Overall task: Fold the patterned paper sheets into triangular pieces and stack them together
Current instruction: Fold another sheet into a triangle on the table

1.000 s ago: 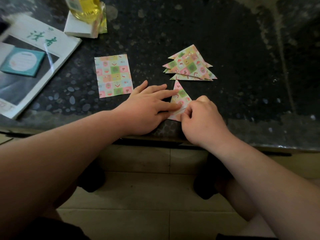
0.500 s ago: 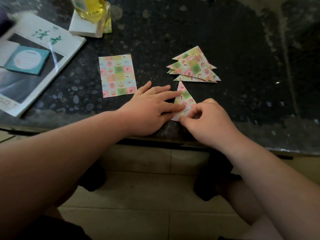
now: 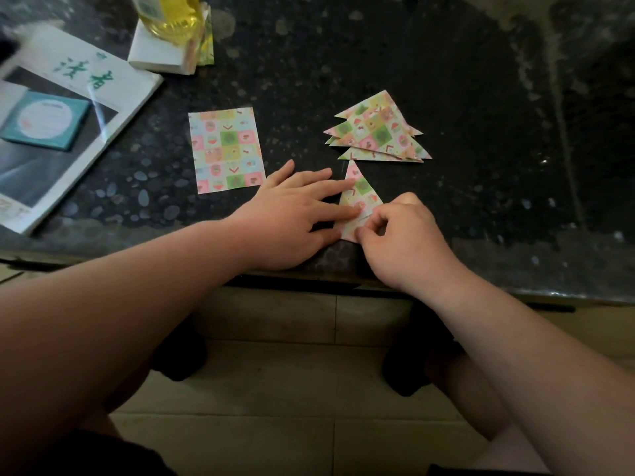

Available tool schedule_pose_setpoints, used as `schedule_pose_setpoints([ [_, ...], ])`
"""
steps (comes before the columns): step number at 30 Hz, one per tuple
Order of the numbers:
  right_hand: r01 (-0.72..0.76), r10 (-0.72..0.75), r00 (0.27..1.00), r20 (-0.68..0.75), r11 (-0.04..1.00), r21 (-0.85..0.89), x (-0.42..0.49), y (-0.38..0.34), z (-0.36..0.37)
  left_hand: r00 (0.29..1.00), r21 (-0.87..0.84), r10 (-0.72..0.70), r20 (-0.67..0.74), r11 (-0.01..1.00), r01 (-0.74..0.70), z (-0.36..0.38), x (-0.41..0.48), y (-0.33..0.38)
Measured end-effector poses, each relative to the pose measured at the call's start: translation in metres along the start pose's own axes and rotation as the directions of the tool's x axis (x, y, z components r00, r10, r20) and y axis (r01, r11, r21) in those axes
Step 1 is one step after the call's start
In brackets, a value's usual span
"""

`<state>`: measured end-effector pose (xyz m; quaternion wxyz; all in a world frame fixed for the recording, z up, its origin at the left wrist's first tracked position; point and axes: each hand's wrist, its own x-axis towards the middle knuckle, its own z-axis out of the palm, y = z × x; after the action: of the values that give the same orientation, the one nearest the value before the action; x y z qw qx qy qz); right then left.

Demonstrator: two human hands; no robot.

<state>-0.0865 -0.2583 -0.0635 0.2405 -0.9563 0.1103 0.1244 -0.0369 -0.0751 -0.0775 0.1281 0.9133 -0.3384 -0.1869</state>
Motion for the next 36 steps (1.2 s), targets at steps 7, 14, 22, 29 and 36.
schedule_pose_setpoints([
  [7, -0.010, 0.009, 1.000, -0.013, 0.999, -0.035, -0.001, -0.002, 0.000, 1.000, 0.003, -0.002, 0.010, 1.000, 0.002, -0.001, 0.000, 0.001],
  [14, -0.018, 0.018, 1.000, -0.011, 0.998, -0.052, 0.000, -0.003, 0.001, 1.000, 0.001, -0.012, 0.008, 1.000, 0.012, -0.002, 0.001, 0.003],
  [22, -0.017, 0.016, 1.000, -0.015, 0.998, -0.056, 0.000, -0.002, 0.002, 1.000, -0.010, -0.008, -0.021, 1.000, 0.008, -0.001, 0.000, 0.002],
  [29, 0.017, -0.017, 1.000, -0.009, 1.000, -0.008, -0.001, 0.001, 0.000, 0.993, -0.106, -0.019, -0.114, 0.994, 0.007, -0.002, -0.002, 0.009],
  [36, 0.054, -0.054, 0.998, -0.014, 0.998, 0.018, -0.001, 0.004, -0.001, 0.987, -0.079, -0.083, -0.141, 0.994, 0.072, 0.000, -0.003, 0.018],
])
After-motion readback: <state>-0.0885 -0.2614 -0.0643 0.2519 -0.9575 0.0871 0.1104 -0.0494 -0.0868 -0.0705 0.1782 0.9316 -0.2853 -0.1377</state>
